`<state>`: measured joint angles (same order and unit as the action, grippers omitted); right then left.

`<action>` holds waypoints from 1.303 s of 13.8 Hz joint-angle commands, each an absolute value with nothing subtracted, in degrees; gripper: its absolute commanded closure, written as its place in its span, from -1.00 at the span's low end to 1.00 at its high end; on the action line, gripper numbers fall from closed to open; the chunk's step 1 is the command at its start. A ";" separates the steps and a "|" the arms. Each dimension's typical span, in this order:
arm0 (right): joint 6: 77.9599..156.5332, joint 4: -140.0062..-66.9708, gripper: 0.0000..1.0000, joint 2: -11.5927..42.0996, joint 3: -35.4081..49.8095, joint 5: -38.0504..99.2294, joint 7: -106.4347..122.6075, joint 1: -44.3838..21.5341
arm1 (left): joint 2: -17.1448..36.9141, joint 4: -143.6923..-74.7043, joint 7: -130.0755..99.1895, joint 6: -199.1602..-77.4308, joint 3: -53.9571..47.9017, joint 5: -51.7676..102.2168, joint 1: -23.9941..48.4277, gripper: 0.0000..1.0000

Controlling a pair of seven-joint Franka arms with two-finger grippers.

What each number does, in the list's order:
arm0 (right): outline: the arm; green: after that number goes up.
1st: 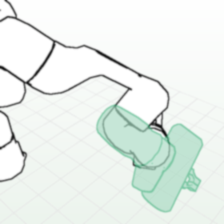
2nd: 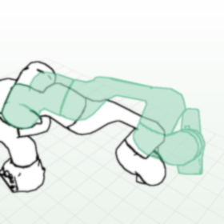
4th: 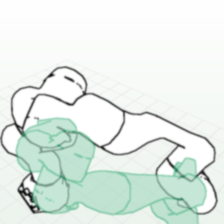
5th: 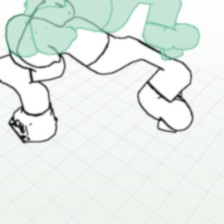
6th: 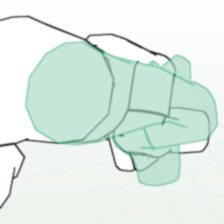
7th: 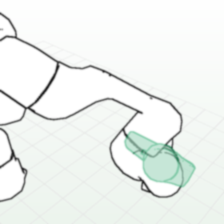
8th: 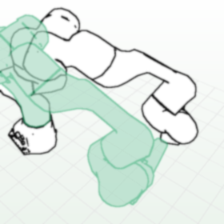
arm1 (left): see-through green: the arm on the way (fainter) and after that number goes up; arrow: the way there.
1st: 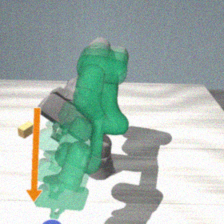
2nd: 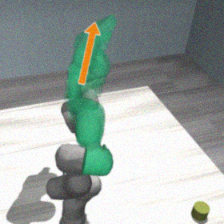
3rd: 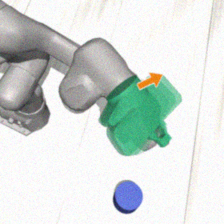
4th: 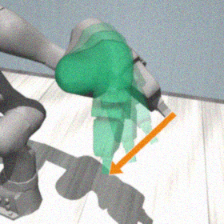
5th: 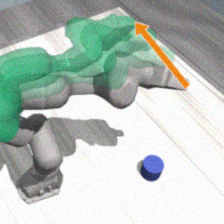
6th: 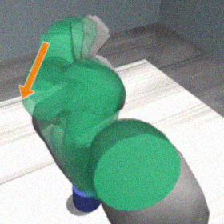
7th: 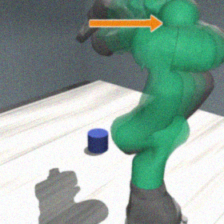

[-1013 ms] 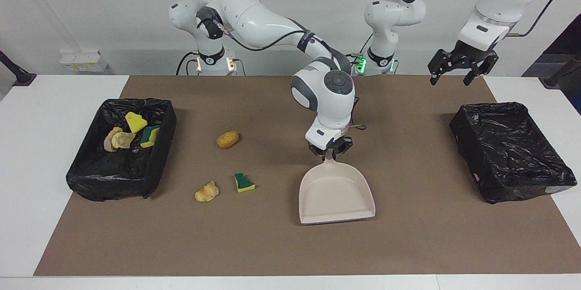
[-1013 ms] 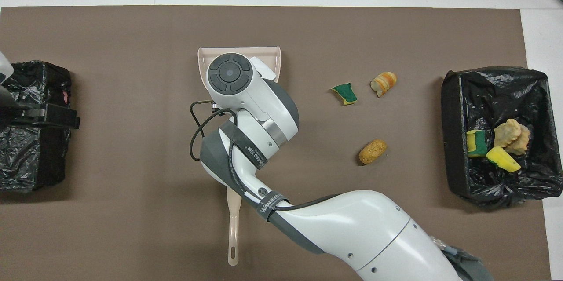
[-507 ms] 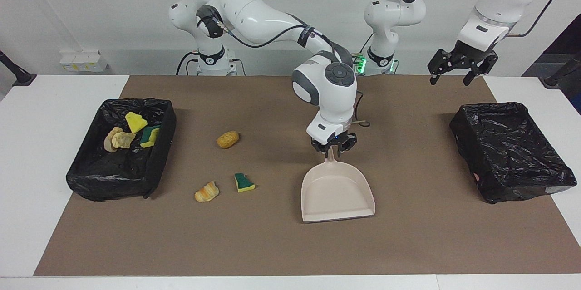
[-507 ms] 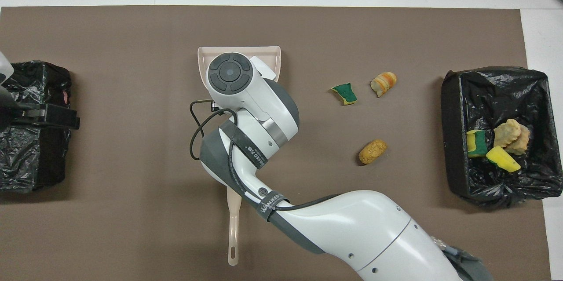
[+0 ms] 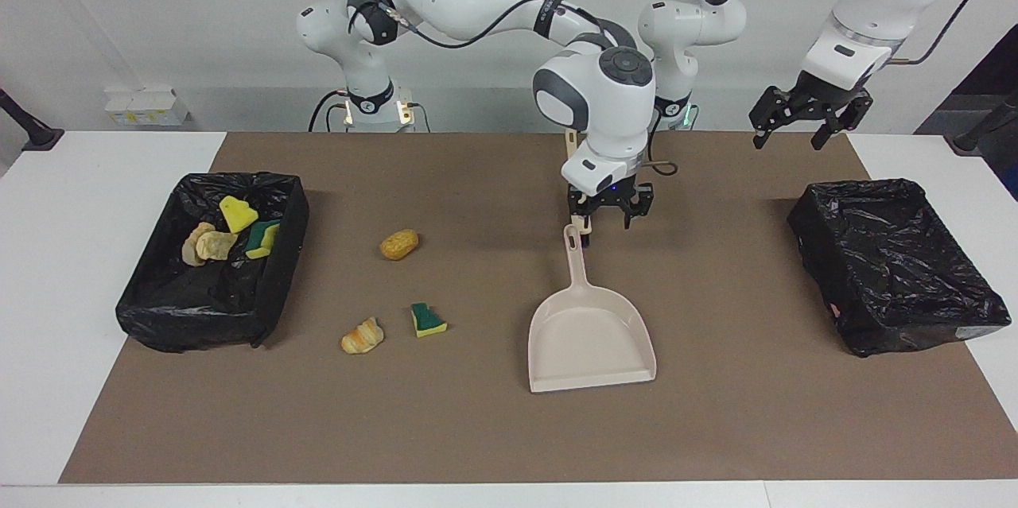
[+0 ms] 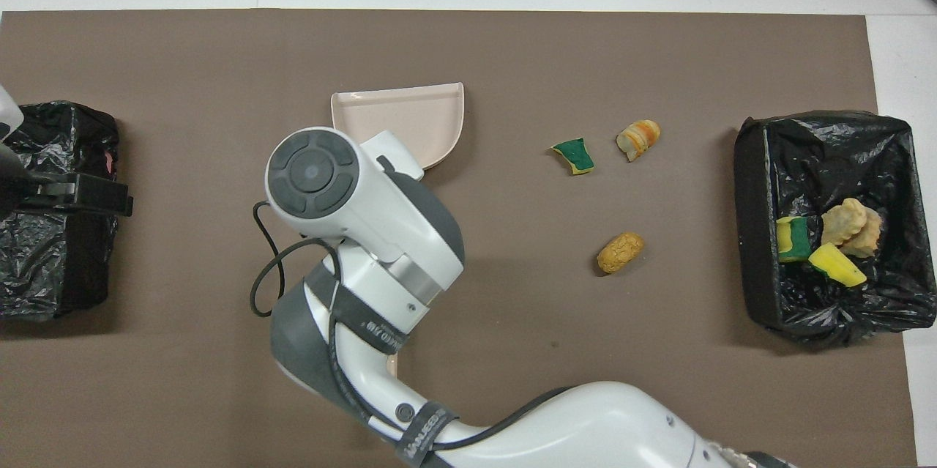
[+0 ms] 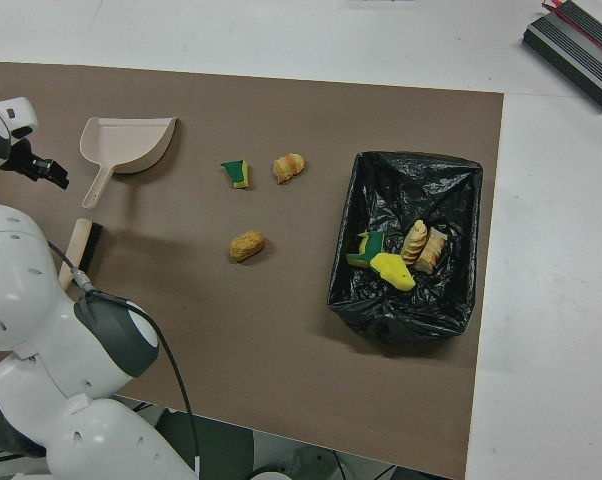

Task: Sweep and dump trash in bin
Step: 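Release the dustpan and withdraw the right gripper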

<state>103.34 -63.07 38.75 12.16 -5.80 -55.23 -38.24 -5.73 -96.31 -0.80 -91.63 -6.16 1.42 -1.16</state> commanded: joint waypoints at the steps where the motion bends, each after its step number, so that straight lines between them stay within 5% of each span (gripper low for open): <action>1: 105.29 -83.69 -0.59 26.41 12.83 -3.18 -58.80 -39.19 | -6.06 -96.50 -0.18 -91.14 -6.33 0.62 -1.41 -1.00; 5: 120.52 -109.80 -0.59 13.74 12.92 2.01 -58.63 -42.97 | -5.45 -94.75 -0.26 -92.55 -6.33 0.88 -2.02 -1.00; 7: 126.38 -116.17 -0.58 10.82 13.01 2.72 -58.01 -44.46 | -5.19 -94.57 -0.35 -93.69 -6.33 0.88 -2.20 -1.00; 12: 128.67 -119.44 -0.53 10.90 13.10 3.69 -56.25 -45.17 | -5.27 -94.75 -0.35 -94.13 -6.33 0.88 -2.11 -1.00; 18: 129.02 -115.84 -0.11 12.92 13.10 3.60 -56.34 -45.09 | -5.54 -95.19 -0.26 -93.78 -6.33 0.88 -2.11 -1.00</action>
<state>127.74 -116.84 12.08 13.03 1.97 -57.89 -45.37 -5.72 -95.56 -0.81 -93.73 -5.83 1.42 -1.27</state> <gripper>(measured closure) 0.374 0.000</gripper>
